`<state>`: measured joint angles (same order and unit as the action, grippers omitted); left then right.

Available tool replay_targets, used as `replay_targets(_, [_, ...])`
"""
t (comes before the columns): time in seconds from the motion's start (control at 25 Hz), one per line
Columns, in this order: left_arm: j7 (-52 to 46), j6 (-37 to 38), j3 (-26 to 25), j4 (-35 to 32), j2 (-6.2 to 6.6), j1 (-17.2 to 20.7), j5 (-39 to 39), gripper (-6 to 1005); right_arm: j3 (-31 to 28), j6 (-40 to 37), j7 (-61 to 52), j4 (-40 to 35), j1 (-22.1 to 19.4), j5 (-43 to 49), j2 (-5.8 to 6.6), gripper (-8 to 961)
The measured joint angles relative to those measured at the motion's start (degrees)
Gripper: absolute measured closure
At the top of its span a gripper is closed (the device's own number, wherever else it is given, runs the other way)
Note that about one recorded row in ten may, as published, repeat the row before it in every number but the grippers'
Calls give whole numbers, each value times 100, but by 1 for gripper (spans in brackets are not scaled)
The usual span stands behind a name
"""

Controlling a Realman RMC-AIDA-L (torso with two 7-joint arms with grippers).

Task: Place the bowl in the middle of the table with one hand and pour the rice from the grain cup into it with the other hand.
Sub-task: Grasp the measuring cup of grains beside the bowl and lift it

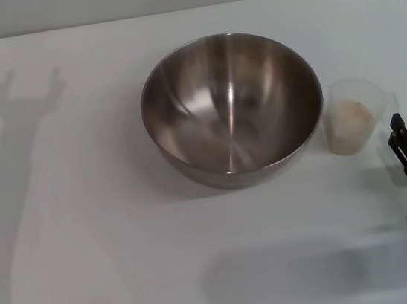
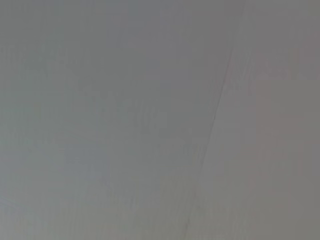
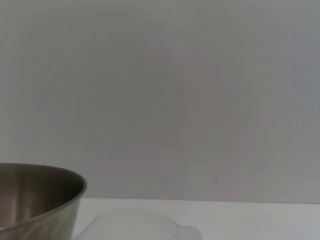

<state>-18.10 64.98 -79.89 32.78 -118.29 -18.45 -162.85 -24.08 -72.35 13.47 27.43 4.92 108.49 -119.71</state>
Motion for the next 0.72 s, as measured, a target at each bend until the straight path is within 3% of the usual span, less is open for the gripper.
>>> replay_targets(0.72, [-1,58,0,0,0,-46,-2,129,25,212,-1,-107,287,-277,-6,239])
